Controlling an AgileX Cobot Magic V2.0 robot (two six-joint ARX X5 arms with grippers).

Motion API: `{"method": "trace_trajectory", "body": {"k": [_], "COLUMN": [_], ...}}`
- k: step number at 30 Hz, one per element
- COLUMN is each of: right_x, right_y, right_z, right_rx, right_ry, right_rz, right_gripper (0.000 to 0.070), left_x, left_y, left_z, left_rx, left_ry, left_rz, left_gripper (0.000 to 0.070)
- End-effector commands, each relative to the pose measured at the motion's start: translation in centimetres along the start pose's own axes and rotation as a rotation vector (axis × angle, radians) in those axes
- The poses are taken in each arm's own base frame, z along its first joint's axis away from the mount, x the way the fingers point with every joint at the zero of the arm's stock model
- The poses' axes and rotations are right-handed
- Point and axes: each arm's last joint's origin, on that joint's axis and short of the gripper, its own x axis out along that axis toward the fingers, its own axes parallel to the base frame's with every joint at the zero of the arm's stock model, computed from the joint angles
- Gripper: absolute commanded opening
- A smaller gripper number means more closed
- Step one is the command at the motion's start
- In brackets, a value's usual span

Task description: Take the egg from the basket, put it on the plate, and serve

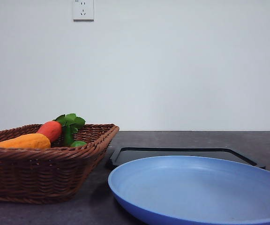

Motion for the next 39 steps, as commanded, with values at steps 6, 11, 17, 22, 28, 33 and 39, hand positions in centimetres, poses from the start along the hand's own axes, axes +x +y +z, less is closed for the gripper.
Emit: {"method": "trace_trajectory", "body": {"k": [6, 11, 17, 22, 28, 33, 39], "right_x": [-0.1, -0.3, -1.0, -1.4, -0.9, 0.2, 2.4], "right_y": [0.2, 0.3, 0.5, 0.9, 1.3, 1.7, 2.3], "right_z": [1.3, 2.1, 3.3, 5.1, 7.8, 9.5, 10.0], "right_rx": [0.094, 0.158, 0.202, 0.206, 0.189, 0.175, 0.216], "right_ry": [-0.143, -0.201, -0.075, 0.052, 0.137, 0.24, 0.451], "right_rz": [0.03, 0.058, 0.029, 0.018, 0.0, 0.061, 0.203], "right_gripper": [0.0, 0.0, 0.0, 0.0, 0.0, 0.0, 0.0], "left_x": [0.2, 0.1, -0.4, -0.5, 0.6, 2.1, 4.6], "left_y": [0.0, -0.1, -0.7, -1.2, -2.4, -3.6, -5.0], "left_z": [-0.1, 0.2, 1.6, 3.0, 5.8, 8.0, 9.7], "left_rx": [-0.117, -0.146, -0.143, -0.145, -0.138, -0.097, -0.079], "left_ry": [-0.038, -0.044, 0.002, 0.12, 0.231, 0.342, 0.537], "left_rz": [-0.016, -0.025, -0.085, -0.115, -0.215, -0.339, -0.496], "left_gripper": [0.0, 0.0, 0.0, 0.0, 0.0, 0.0, 0.0]}}
